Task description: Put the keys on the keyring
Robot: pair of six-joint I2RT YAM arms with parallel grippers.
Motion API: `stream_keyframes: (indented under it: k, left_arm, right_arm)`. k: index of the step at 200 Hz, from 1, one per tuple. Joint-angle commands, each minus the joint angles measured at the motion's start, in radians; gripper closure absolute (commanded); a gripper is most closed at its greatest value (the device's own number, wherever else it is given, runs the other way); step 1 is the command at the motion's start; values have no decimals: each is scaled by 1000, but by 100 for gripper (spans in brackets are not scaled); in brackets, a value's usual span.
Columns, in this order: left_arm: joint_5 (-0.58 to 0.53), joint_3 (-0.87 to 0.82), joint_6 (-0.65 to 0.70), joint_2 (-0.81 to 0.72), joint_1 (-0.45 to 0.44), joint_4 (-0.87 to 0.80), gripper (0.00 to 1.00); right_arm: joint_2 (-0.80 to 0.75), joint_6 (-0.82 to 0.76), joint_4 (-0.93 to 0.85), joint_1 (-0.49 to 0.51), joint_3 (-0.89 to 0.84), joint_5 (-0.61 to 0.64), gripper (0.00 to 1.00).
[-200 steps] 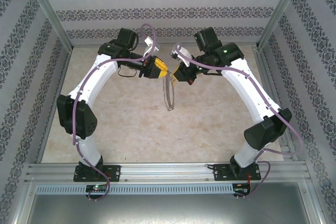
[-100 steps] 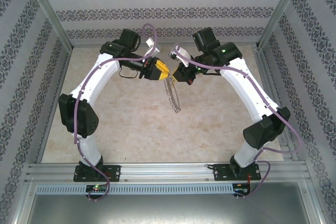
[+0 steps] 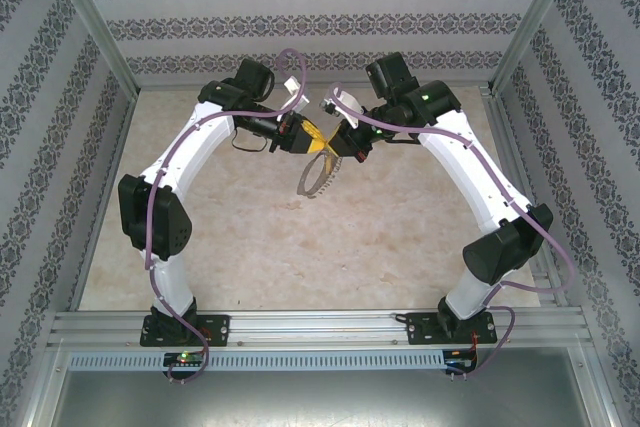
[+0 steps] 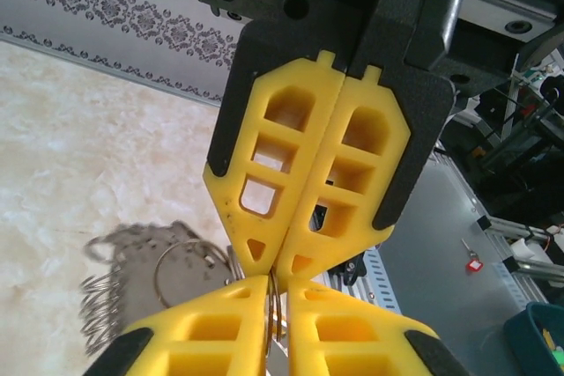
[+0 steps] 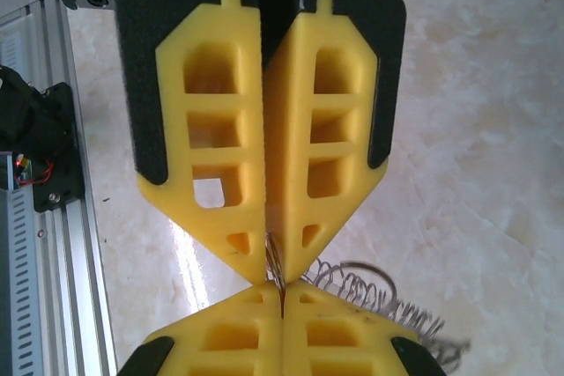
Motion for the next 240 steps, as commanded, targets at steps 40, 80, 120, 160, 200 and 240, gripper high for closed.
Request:
stream_keyframes:
  k: [40, 80, 120, 160, 200, 240]
  left_arm:
    - [26, -8, -27, -7, -17, 58, 100]
    - [16, -82, -112, -61, -18, 199, 100]
    - [1, -131, -199, -104, -18, 327, 100]
    - [-14, -139, -250, -133, -19, 393, 100]
    - [-22, -133, -279, -141, -19, 423, 100]
    - [-25, -123, -286, -139, -21, 427, 100]
  right_arm:
    - [-23, 28, 86, 12, -5, 24, 94]
    - [-193, 173, 325, -66, -226, -28, 65]
    - [-411, 426, 802, -124, -632, -58, 65]
    - [-469, 524, 997, -148, -794, -121, 68]
    - [-451, 536, 1025, -128, -804, -153, 67]
    - [-428, 524, 1006, -105, -779, -188, 67]
